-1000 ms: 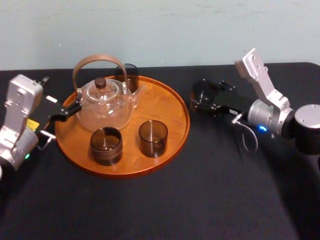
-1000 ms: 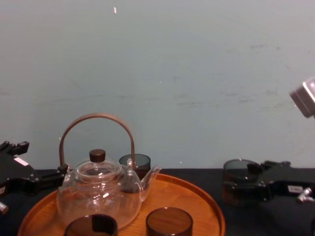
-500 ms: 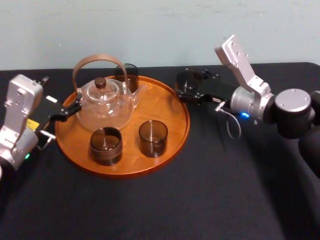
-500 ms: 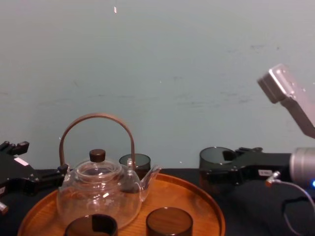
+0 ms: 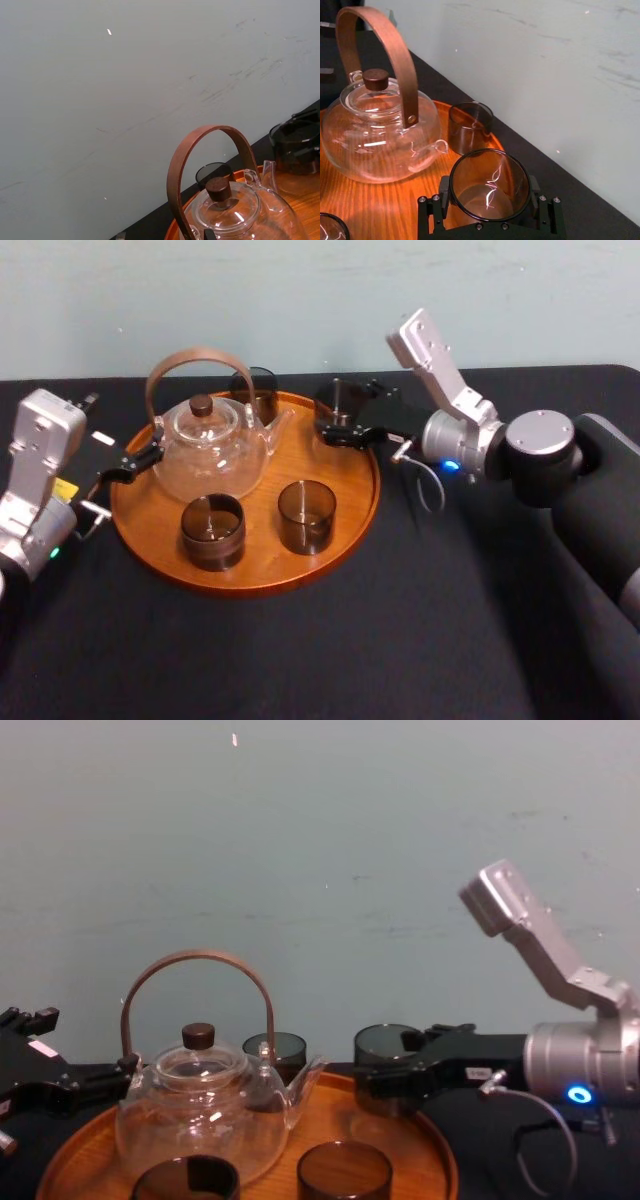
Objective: Pick up the glass from the table and place it on the tray.
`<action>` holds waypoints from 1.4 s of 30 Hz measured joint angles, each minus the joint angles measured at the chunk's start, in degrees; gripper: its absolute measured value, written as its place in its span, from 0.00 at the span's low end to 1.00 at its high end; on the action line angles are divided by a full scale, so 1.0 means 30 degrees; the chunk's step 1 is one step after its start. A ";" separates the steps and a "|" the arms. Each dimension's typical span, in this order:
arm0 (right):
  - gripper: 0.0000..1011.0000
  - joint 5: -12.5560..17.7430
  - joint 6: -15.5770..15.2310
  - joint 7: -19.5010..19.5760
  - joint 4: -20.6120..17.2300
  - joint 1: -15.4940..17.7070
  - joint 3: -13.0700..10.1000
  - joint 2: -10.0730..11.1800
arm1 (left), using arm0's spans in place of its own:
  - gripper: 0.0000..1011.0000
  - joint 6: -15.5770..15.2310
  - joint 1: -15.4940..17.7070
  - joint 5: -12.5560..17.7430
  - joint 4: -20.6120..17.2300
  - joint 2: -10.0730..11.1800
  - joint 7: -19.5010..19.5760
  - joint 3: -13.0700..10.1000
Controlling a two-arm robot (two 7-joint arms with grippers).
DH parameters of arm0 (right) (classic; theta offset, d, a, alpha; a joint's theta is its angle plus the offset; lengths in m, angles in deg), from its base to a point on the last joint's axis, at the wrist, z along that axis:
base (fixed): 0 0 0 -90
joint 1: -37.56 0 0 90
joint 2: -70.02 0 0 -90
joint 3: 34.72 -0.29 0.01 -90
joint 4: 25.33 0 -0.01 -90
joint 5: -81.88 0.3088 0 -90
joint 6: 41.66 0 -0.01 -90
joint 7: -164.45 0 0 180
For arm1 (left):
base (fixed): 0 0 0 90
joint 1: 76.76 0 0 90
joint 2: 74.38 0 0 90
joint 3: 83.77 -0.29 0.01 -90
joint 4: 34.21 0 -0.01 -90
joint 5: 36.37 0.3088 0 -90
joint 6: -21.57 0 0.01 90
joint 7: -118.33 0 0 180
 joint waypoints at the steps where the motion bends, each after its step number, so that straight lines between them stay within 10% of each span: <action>1: 0.91 -0.0029 0.0051 -0.0020 0.0149 -0.0065 0.0033 -0.0083 | 1.00 -0.0001 0.0001 0.0001 0.0000 0.0001 -0.0001 0.0001; 42: 0.91 -0.1066 0.1309 -0.0298 0.3123 -0.0526 0.0425 -0.1672 | 1.00 -0.0001 -0.0001 0.0000 0.0000 0.0000 -0.0001 0.0001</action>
